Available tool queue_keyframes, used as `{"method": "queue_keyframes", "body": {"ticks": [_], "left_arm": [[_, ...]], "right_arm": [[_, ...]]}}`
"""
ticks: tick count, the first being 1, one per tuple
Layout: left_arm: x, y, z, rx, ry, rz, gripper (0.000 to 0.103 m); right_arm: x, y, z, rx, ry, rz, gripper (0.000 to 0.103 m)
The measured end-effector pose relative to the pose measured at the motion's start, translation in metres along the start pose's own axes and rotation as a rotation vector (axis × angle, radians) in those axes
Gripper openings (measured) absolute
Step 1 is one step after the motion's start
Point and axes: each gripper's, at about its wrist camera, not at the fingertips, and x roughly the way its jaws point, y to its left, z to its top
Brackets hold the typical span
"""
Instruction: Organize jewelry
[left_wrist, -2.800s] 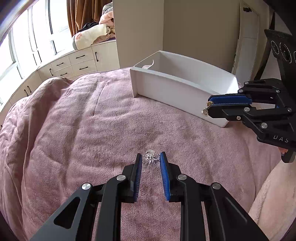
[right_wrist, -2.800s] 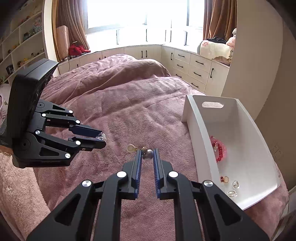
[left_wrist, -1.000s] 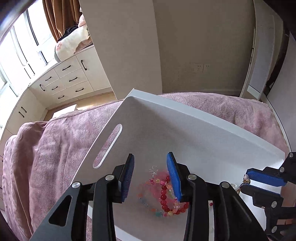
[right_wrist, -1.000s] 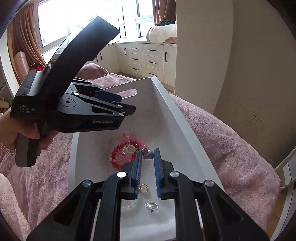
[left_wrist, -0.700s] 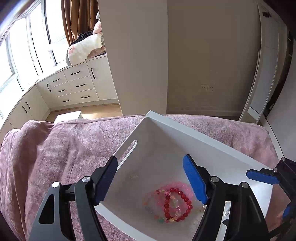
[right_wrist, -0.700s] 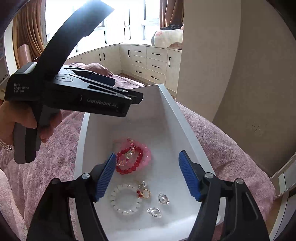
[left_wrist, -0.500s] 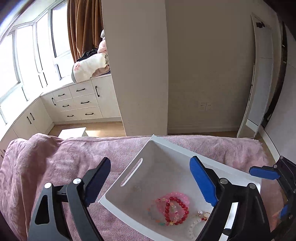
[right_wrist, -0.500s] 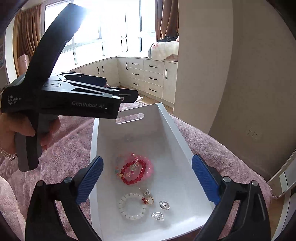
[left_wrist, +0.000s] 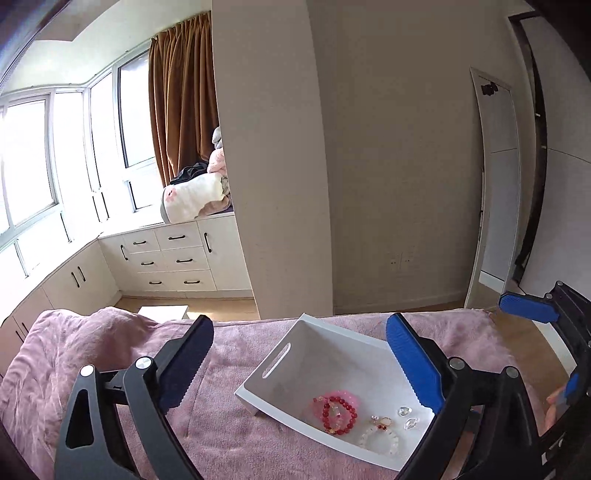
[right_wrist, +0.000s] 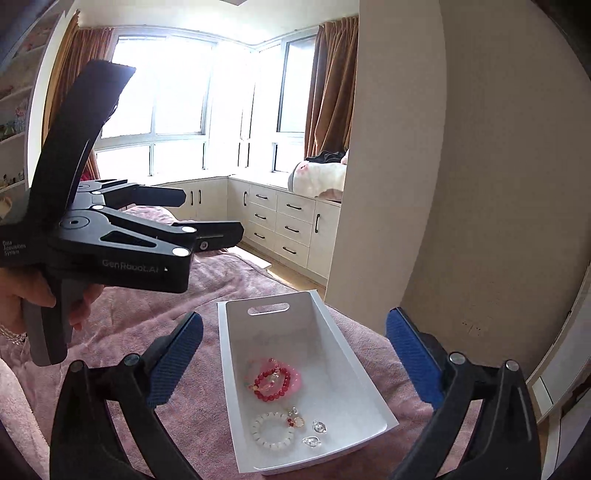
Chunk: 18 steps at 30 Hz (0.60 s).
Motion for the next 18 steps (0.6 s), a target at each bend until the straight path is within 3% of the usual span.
{"method": "queue_keyframes", "body": {"ticks": [7,14,18], "left_arm": [[-0.048,0.002,-0.041,-0.099,-0.017,0.009,0.100],[-0.073,-0.010,-0.082,-0.132,-0.060,0.065,0.100],[-0.070,-0.020,-0.104,-0.148,-0.042,0.072,0.100]], "right_arm": [[-0.048,0.005,-0.028,-0.010,-0.091,-0.065,0.098],[-0.062,0.002,-0.063,-0.003,-0.113,-0.051,0.098],[-0.057,0.003,-0.085,-0.026,-0.103,-0.052,0.098]]}}
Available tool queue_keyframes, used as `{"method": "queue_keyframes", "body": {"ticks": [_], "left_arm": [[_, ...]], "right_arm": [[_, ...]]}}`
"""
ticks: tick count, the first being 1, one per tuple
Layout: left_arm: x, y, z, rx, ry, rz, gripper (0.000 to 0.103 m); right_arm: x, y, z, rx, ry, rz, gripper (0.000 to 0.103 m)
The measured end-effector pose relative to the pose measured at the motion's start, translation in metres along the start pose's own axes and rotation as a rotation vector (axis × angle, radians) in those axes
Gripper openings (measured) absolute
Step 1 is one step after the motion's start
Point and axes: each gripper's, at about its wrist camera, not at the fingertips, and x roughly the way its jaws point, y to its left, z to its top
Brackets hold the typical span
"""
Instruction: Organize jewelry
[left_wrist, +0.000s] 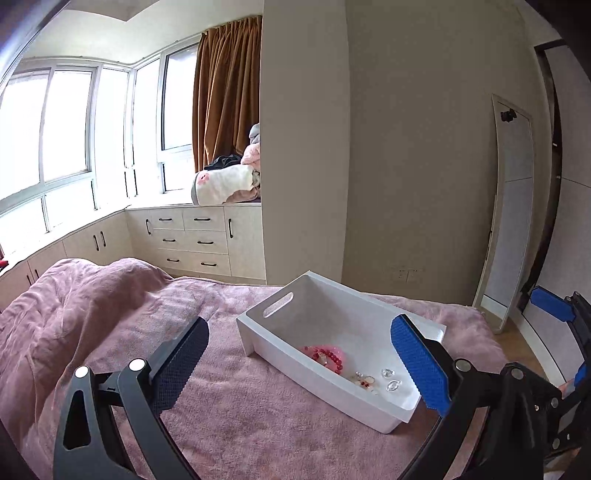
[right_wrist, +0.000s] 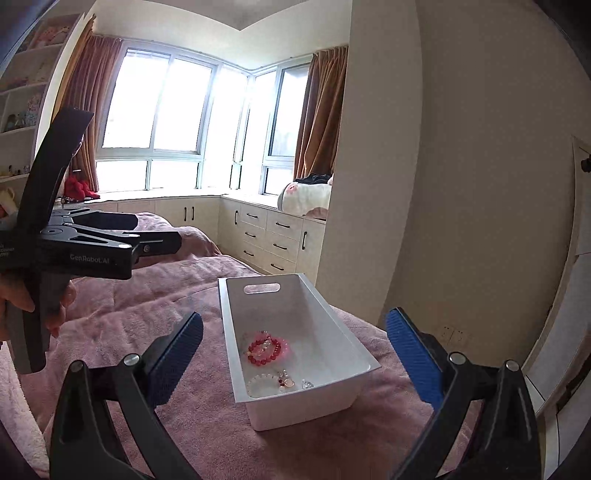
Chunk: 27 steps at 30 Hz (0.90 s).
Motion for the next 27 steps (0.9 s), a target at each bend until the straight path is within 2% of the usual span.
{"method": "queue_keyframes", "body": {"ticks": [5,12,16,23,27], "left_arm": [[0.009,-0.006,-0.030,-0.017,0.003,0.017,0.100],[0.032,-0.006,-0.065,-0.041,0.013,0.016,0.100],[0.038,-0.003,-0.078,-0.072,-0.006,0.023,0.100],[0.048,-0.011,-0.090,-0.033,0.003,0.065,0.100],[0.051,-0.014,-0.092,-0.018,0.004,0.060,0.100]], "right_arm": [[0.006,-0.004,-0.030,0.000,-0.004,0.022,0.098],[0.016,-0.008,-0.070,0.030,0.033,0.028,0.098],[0.018,-0.009,-0.077,0.026,0.049,0.026,0.098],[0.017,-0.016,-0.077,0.068,0.042,0.020,0.098],[0.016,-0.017,-0.078,0.069,0.038,0.010,0.098]]}}
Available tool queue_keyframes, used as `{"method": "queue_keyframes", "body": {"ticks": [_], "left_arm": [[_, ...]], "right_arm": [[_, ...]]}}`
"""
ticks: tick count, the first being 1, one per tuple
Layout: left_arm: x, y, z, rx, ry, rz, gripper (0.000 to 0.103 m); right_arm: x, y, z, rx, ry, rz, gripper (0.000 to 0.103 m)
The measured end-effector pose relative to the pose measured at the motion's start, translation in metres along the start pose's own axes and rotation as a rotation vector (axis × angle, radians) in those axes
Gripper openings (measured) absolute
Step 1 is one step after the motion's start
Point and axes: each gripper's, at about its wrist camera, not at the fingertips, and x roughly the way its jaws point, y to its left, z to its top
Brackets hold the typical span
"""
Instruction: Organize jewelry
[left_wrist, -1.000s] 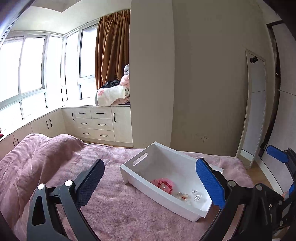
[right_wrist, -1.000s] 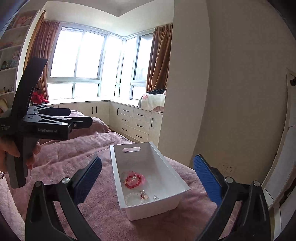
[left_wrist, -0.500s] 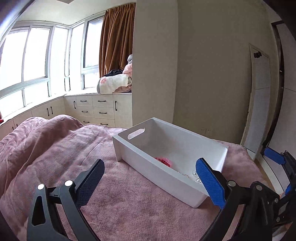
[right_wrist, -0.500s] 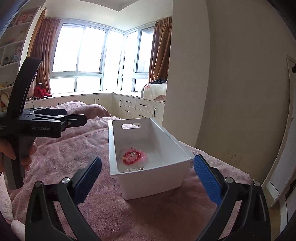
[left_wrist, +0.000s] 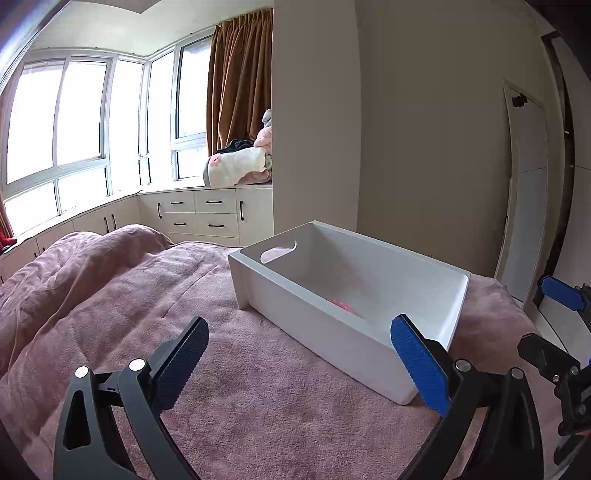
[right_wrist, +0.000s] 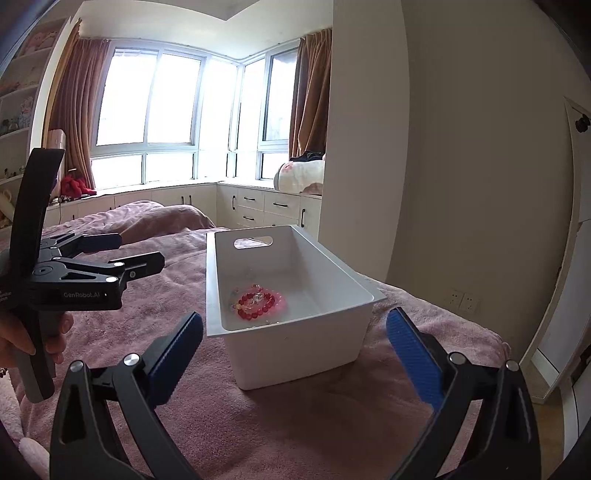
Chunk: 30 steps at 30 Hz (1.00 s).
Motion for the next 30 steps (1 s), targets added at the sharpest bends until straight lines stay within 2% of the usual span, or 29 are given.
{"method": "queue_keyframes", "body": {"ticks": [30], "left_arm": [[-0.0021,-0.0019,-0.0009,0.009,-0.001,-0.014,0.100]], "right_arm": [[-0.0004,0.0000,0.0011,0.006,-0.003,-0.006,0.098]]}}
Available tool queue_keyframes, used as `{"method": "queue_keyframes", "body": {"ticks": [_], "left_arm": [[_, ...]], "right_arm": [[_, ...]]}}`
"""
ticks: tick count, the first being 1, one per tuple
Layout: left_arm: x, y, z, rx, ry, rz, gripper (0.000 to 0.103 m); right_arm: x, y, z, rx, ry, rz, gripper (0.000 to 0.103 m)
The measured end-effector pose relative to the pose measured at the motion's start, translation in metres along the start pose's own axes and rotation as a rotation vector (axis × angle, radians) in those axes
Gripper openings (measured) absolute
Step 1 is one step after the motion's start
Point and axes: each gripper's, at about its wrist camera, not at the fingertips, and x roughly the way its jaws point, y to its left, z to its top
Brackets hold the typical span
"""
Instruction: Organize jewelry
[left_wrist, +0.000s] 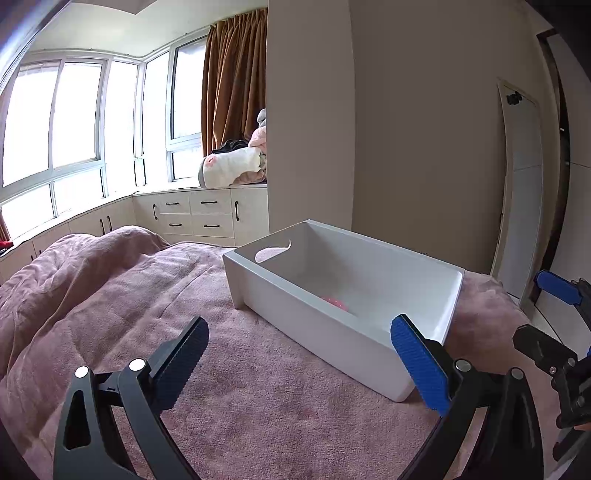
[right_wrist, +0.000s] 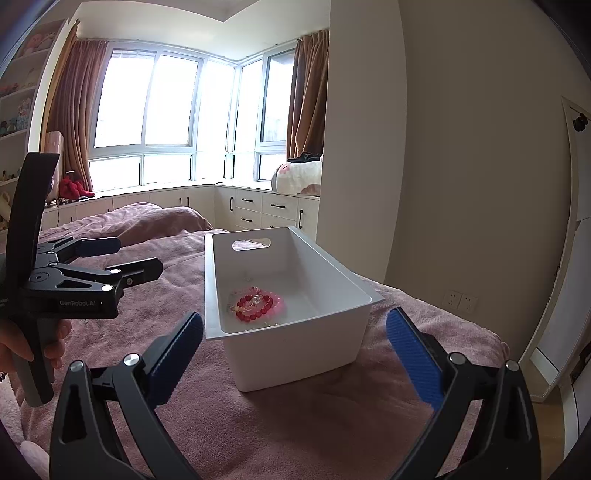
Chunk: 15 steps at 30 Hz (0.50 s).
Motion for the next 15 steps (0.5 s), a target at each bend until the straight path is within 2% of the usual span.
{"method": "queue_keyframes", "body": {"ticks": [15], "left_arm": [[-0.0011,-0.0061,0.0051,0.029,-0.006,0.010,0.100]], "right_arm": [[-0.0017,-0.0016,-0.0010,0.016,-0.005,-0.012,0.098]]}}
